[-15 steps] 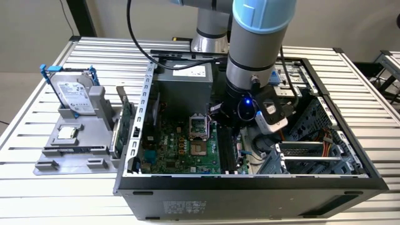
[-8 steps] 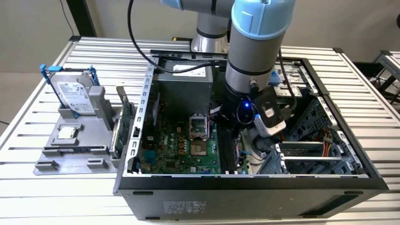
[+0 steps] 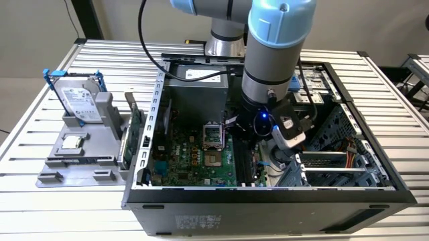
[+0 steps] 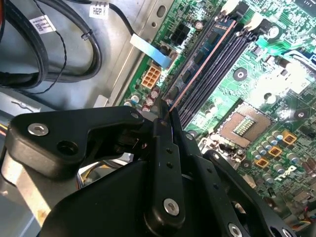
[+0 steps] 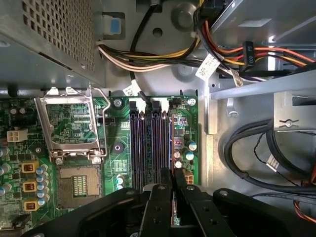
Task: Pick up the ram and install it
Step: 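Insert the ram into the slot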
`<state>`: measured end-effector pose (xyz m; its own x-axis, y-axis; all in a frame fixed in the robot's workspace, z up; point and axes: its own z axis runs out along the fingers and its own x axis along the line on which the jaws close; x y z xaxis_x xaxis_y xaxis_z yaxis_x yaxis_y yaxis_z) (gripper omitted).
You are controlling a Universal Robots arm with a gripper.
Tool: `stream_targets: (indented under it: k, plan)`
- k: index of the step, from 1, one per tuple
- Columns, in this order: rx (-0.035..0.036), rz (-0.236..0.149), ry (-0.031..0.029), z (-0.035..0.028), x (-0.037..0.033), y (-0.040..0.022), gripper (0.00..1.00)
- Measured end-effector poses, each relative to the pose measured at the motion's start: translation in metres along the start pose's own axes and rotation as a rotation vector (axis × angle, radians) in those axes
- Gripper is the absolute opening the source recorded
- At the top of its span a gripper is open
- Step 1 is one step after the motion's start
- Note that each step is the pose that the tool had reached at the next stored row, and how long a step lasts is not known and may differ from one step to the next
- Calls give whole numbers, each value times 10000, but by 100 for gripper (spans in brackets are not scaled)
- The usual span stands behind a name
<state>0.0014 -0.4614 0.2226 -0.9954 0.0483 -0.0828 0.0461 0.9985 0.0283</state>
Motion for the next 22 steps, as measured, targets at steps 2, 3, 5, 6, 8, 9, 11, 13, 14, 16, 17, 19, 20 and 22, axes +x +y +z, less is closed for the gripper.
stream_targets:
  k: [2, 3, 5, 6, 8, 9, 11, 13, 14, 16, 17, 19, 20, 22]
  plan:
    - [0, 0, 13, 1, -1, -6, 0]
    - [0, 0, 17, 1, -1, -9, 0]
    - [0, 3, 19, 2, -1, -10, 0]
    - [1, 5, 19, 2, -1, -11, 0]
    - [3, 20, 20, 4, -1, -13, 0]
    - [4, 39, 18, 7, 0, -13, 0]
    - [9, 82, 18, 12, 0, -13, 0]
    - [9, 90, 17, 14, 0, -14, 0]
    - [8, 91, 17, 15, 0, -14, 0]
    - [9, 91, 18, 17, 0, -14, 0]
    - [8, 91, 19, 17, -1, -14, 0]
    - [7, 63, 38, 18, -2, -14, 0]
    - [5, 38, 59, 18, -3, -14, 0]
    - [2, -6, 88, 18, -2, -14, 0]
